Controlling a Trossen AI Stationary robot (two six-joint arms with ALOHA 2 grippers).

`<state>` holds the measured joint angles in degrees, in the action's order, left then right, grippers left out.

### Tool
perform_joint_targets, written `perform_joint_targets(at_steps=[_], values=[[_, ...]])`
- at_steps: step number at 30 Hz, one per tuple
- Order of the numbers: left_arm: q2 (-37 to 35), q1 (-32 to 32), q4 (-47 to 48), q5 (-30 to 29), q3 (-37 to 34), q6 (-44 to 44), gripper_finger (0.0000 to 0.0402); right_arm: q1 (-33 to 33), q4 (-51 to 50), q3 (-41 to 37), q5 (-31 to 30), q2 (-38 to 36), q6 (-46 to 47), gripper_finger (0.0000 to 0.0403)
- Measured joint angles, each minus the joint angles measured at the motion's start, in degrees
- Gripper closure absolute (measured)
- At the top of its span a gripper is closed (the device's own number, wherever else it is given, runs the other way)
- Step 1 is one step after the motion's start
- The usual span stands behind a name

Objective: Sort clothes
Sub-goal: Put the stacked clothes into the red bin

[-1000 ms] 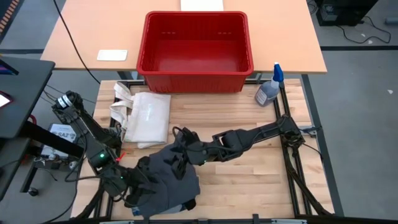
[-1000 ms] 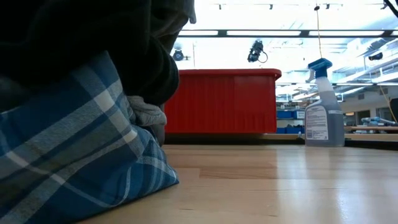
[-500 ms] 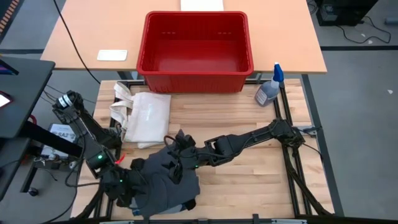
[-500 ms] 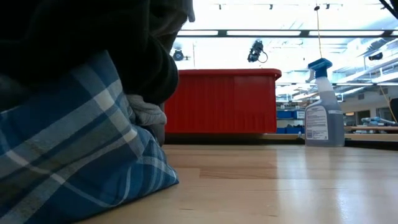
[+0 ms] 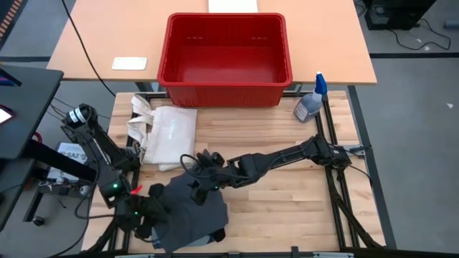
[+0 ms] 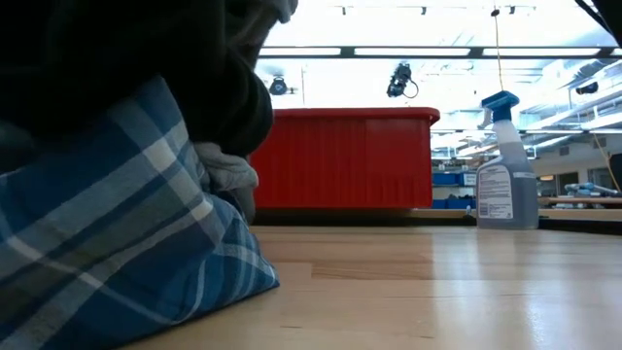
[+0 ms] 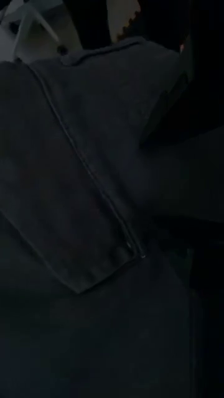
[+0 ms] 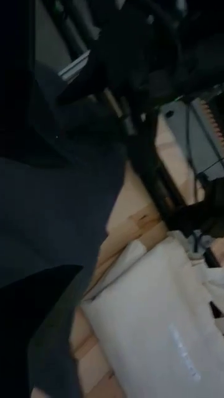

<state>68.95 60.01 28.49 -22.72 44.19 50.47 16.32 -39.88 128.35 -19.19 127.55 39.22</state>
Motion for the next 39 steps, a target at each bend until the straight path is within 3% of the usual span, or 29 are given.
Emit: perform_joint_targets(at_steps=[7,13,18,24,31,39], values=[[0.0,2.0,-0.5,0.3,-0.9,3.4,0.0209,1.1,-9.7,0.0,2.9,-0.2,-0.5,0.0136],[0.0,1.4,-0.1,5.8,3.5,1.4,0.0209,1.2,-14.2,0.0,4.7,-0.2,-0.8,0.0136],[-0.1,0.9,1.6,6.0,9.1,-2.2,0.0209,1.0,-13.8,0.0,6.5,-0.2,0.0,0.0136],[-0.1,1.0,14.3,5.9,13.9,-1.3,0.0209,0.5,-13.4,0.0,9.0,-0.7,2.9,0.0138],[-0.1,2.3,27.4,5.9,13.5,3.3,0.0209,0.4,-4.5,0.1,6.9,-3.3,-0.3,0.0148],[-1.3,1.1,28.8,3.3,14.3,3.8,0.0209,2.3,-1.9,0.0,10.7,-0.5,-8.0,0.0150]])
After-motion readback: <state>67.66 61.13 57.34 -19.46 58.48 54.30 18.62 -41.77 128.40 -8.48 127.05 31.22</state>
